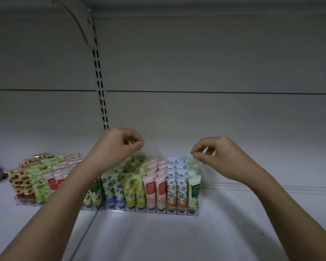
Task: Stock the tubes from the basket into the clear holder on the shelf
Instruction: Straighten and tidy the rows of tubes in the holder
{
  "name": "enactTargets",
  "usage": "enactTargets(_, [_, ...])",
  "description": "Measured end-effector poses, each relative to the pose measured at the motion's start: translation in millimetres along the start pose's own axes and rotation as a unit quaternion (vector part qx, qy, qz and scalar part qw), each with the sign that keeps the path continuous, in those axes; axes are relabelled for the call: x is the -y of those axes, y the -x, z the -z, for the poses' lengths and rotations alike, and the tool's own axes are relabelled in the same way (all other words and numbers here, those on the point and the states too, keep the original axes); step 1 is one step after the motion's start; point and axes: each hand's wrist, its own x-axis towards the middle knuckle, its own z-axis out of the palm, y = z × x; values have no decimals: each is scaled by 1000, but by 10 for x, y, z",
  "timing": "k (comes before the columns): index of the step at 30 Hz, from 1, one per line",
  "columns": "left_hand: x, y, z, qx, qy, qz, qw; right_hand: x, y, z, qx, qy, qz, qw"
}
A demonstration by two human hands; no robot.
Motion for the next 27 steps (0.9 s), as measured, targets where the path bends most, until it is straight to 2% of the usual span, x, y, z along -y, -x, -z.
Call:
enactTargets(7, [227, -34, -21, 64, -4, -2, 998, 266, -427, -212, 54, 20, 26, 998])
enactTargets(13, [321, -373, -203, 88, -26, -13, 996, 281, -812, -392, 51, 61, 3, 997])
enactTargets(18, [300, -580, -467, 160, -95, -63, 981, 220, -952, -601, 118, 97, -12, 988])
enactTargets(22, [319, -678, -580, 166, -136, -91, 972, 166, -1017, -652, 139, 112, -10, 984])
enactTargets(27, [360, -723, -648, 208, -105, -105, 967, 67, -1014, -678, 179, 125, -10, 976])
